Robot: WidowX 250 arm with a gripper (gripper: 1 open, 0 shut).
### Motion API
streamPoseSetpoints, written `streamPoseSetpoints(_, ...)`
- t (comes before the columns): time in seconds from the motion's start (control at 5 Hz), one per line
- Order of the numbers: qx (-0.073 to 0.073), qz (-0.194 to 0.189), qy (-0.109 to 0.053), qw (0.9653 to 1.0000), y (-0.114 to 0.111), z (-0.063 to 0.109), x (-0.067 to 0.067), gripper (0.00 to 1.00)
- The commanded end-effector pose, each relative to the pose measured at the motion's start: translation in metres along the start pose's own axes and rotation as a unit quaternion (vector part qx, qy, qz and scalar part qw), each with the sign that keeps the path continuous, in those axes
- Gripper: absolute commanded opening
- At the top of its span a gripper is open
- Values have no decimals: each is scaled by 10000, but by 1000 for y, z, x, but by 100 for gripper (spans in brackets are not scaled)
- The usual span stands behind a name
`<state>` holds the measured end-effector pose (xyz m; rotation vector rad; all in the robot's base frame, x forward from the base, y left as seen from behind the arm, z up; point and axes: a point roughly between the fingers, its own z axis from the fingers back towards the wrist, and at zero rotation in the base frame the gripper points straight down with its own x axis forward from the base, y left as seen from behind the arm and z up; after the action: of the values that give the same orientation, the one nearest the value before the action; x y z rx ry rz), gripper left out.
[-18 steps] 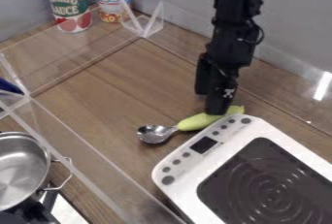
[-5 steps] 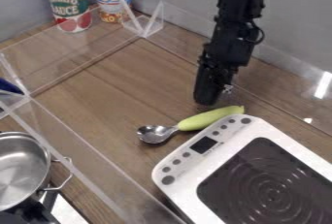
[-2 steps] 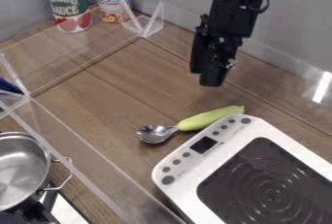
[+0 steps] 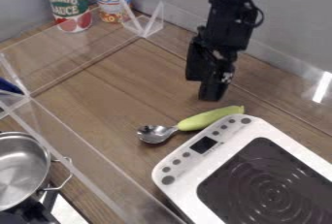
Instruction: Put green spoon on the white and black stove top
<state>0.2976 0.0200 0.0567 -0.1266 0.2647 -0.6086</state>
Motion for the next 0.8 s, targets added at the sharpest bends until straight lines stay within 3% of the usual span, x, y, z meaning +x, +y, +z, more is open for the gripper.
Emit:
streamPoseSetpoints(0.0,70,2,-121,9999,6,-6,1,100)
streamPoseSetpoints(0.6,26,18,31,10000,6,-6,3,100)
